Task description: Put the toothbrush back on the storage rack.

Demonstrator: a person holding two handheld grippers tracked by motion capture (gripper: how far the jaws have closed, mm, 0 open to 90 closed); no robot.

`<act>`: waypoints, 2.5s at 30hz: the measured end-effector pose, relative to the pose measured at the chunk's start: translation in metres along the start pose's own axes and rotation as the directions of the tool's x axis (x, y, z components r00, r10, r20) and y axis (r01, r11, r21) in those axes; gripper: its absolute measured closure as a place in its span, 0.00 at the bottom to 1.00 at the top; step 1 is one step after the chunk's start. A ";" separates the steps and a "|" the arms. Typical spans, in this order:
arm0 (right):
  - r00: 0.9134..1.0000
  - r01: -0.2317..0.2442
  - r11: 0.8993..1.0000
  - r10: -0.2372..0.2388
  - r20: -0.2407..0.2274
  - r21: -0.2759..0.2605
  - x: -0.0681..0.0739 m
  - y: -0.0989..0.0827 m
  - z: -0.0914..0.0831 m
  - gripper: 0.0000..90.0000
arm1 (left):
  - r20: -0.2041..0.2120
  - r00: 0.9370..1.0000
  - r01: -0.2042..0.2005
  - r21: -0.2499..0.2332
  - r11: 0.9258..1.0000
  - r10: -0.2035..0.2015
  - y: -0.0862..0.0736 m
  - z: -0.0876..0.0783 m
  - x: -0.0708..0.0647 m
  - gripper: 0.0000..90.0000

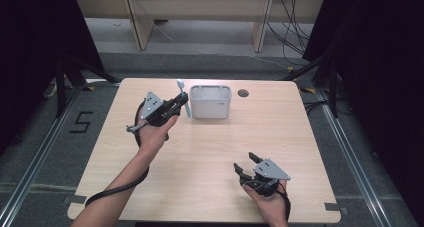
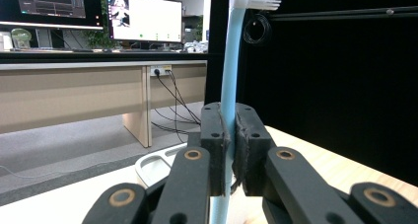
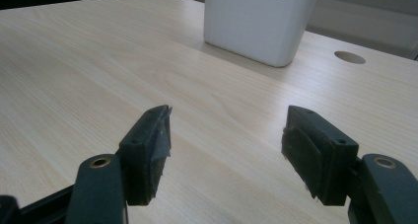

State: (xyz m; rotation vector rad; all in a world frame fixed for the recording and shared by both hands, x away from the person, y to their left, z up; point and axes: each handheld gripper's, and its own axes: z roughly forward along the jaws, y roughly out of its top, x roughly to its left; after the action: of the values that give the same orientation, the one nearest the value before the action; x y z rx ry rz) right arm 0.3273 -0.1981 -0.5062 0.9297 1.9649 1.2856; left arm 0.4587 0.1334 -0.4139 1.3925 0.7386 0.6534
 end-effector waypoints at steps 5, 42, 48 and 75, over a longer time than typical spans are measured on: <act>1.000 -0.019 1.000 0.019 -0.008 0.005 0.001 0.000 0.000 0.40 | -0.006 1.000 -0.001 0.002 1.000 0.001 0.001 0.004 0.002 0.93; 1.000 -0.011 1.000 0.011 -0.006 -0.003 0.000 0.000 0.001 0.40 | -0.023 1.000 -0.018 0.007 1.000 0.018 0.011 0.030 0.014 0.93; 0.999 -0.041 0.999 0.041 -0.017 0.013 0.002 -0.001 0.001 0.40 | -0.030 0.999 -0.017 0.006 1.000 0.017 0.012 0.037 0.016 0.93; 1.000 -0.010 1.000 0.010 -0.010 -0.005 0.000 -0.001 0.003 0.40 | -0.057 0.998 -0.013 0.021 1.000 0.014 0.018 0.065 0.031 0.93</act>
State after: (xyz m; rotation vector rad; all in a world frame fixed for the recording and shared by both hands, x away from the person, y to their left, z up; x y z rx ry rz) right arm 0.3296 -0.1970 -0.5078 0.9331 1.9660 1.3024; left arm 0.5290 0.1188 -0.3965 1.4036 0.7833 0.7001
